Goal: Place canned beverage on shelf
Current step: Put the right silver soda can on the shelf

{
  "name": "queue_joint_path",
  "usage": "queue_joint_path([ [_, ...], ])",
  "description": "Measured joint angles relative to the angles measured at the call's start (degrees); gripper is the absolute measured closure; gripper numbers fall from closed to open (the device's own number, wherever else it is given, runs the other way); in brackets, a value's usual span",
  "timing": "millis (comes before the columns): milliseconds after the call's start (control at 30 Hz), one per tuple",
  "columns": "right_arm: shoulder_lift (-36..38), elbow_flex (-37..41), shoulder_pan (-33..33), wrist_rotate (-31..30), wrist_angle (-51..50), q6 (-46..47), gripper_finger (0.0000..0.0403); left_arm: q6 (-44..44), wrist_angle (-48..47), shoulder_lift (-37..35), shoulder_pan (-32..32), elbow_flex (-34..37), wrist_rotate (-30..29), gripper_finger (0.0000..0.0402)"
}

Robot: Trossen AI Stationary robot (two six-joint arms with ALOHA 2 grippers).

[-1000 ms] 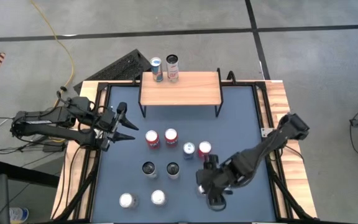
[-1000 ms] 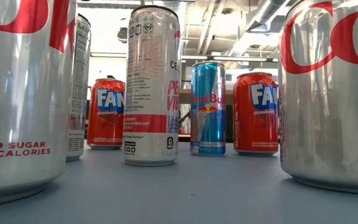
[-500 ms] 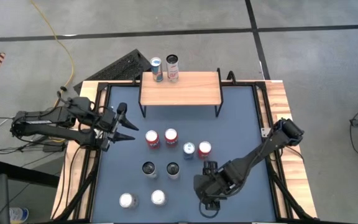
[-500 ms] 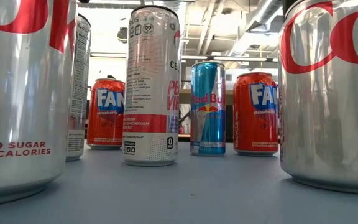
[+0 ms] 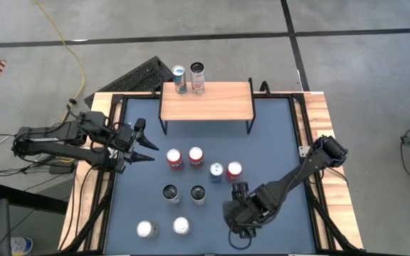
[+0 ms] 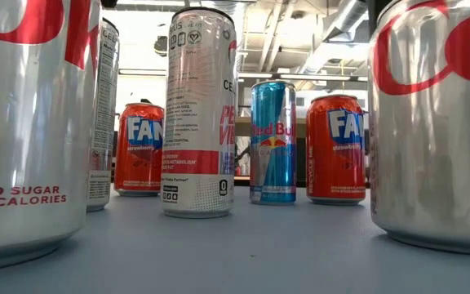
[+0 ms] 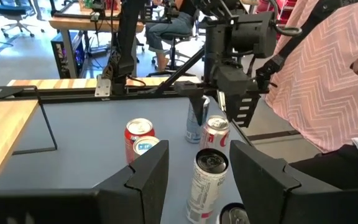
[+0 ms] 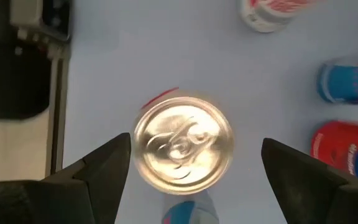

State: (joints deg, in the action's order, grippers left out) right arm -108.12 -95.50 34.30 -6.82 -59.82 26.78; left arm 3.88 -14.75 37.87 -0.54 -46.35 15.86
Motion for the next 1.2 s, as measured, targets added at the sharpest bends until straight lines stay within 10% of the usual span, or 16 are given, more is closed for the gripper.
queue_joint_path([
  [1200, 0.0, 0.04, -0.35, 2.2, 1.68, -23.62, 0.006, 2.43, -1.05, 0.02, 0.0, 0.0, -0.04, 0.0241],
])
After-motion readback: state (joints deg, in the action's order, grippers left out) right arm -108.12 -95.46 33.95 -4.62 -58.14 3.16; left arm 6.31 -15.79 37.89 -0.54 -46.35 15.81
